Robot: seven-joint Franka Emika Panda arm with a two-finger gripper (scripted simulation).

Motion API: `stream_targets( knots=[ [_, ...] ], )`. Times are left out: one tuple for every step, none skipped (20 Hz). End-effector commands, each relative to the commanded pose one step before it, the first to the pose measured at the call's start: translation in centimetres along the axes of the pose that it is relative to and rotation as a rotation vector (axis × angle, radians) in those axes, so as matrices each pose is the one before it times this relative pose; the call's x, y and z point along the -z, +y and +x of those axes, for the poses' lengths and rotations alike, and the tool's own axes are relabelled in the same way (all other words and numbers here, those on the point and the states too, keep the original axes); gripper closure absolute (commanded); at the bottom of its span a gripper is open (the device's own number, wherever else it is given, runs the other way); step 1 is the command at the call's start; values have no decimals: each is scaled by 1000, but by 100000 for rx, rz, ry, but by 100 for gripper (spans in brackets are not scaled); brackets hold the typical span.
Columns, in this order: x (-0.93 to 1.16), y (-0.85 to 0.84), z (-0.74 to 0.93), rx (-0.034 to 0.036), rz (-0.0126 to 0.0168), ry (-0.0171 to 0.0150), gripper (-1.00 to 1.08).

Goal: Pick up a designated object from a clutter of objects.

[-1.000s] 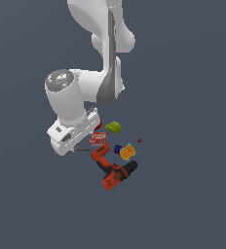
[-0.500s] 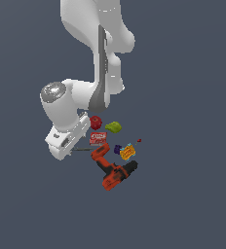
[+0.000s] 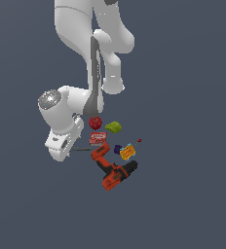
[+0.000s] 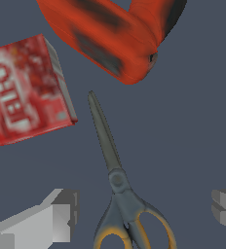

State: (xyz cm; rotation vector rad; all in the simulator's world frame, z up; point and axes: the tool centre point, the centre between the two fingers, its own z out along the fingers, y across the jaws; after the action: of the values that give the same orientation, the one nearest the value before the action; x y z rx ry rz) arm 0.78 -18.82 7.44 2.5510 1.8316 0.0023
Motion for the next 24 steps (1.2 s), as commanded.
stream_targets(
  knots=[
    [-609,-94,-499,3140,26,-10,-92],
    [-197,-43,-164,945,29,-7,-92],
    [-176,-41,-146,845,26,-6,-92],
    [-155,-38,-128,747,23,-5,-92],
    [-134,-34,-111,647,20,-4,-92],
    [-114,-30,-93,548,17,-3,-92],
    [-93,-25,-77,447,14,-3,-92],
    [-72,-20,-59,349,11,-2,-92],
    [-52,-15,-42,249,8,-1,-92],
    [-31,-9,-27,146,4,-1,-92],
    [-10,-3,-9,49,2,0,-92],
    [42,-1,29,-363,41,-2,-92],
    [-34,-1,-1,0,0,0,-92],
    [-100,-3,-4,0,0,0,-92],
    [-167,-5,-7,0,0,0,-92],
    [-230,-5,18,49,-5,1,-92],
    [-298,-11,-13,0,0,0,-92],
    [-360,-12,12,48,-5,2,-92],
    [-427,-18,-18,0,0,0,-92],
    [-486,-18,7,48,-5,2,-92],
    [-546,-20,4,48,-5,2,-92],
    [-538,-17,4,49,-5,1,-92],
    [-469,-12,-21,0,0,0,-92],
    [-395,0,9,49,-5,1,-92]
  ],
)
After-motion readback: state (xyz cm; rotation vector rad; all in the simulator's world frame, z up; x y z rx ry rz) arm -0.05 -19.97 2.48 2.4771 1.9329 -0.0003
